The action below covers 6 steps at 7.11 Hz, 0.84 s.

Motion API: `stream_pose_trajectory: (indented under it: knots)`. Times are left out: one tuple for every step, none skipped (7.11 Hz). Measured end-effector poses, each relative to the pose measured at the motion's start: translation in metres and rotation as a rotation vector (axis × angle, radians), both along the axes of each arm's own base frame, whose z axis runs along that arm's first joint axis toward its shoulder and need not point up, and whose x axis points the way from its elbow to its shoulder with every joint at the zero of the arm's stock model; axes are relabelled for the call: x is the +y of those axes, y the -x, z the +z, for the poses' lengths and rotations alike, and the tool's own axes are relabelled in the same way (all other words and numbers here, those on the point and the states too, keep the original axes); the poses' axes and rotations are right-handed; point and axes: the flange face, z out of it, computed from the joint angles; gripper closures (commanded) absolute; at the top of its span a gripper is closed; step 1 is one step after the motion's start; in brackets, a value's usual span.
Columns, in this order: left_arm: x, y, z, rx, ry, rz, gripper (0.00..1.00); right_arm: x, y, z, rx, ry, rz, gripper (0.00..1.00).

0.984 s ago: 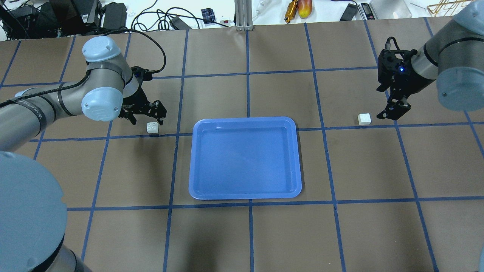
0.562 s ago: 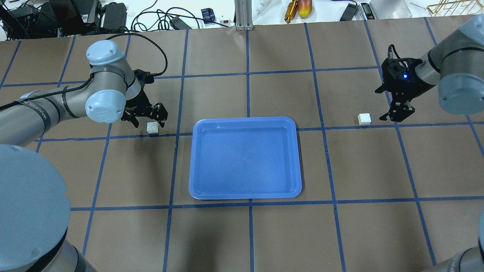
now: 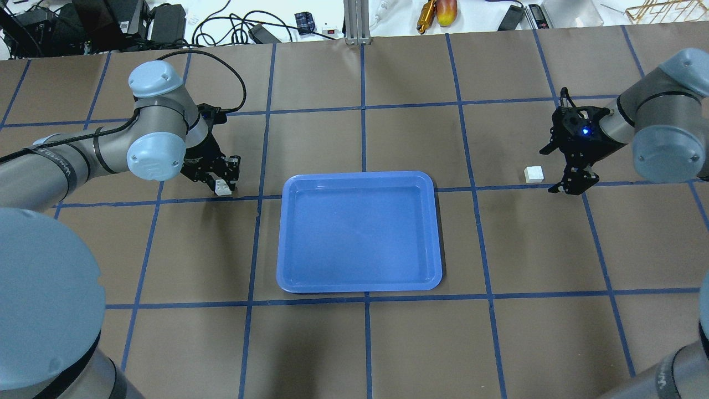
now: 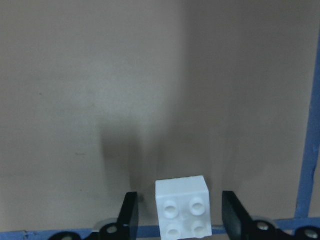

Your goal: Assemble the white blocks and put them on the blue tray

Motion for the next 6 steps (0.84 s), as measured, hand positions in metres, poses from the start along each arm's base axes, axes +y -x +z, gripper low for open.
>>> stream_pose_trajectory:
  knots:
    - [-0.001,0.000,0.002,0.002,0.004,0.000,0.77,-0.003,0.001,-0.017,-0.004,-0.005,-0.001,0.00]
    - [-0.002,0.001,0.008,0.010,0.016,0.001,0.78,-0.005,0.003,-0.030,-0.007,-0.010,-0.003,0.00]
    - [-0.003,0.007,0.018,0.036,0.037,0.003,0.78,-0.007,0.003,-0.037,-0.006,-0.011,-0.004,0.01]
    - [-0.003,0.017,0.031,0.063,0.058,0.004,0.78,-0.007,0.004,-0.040,-0.005,-0.009,-0.004,0.27]
    - [-0.002,0.033,0.043,0.095,0.078,0.024,0.78,-0.008,0.004,-0.039,-0.004,-0.006,-0.002,0.62]
    - [0.001,0.058,0.053,0.131,0.089,0.057,0.78,-0.008,0.004,-0.038,-0.003,-0.003,0.001,0.82]
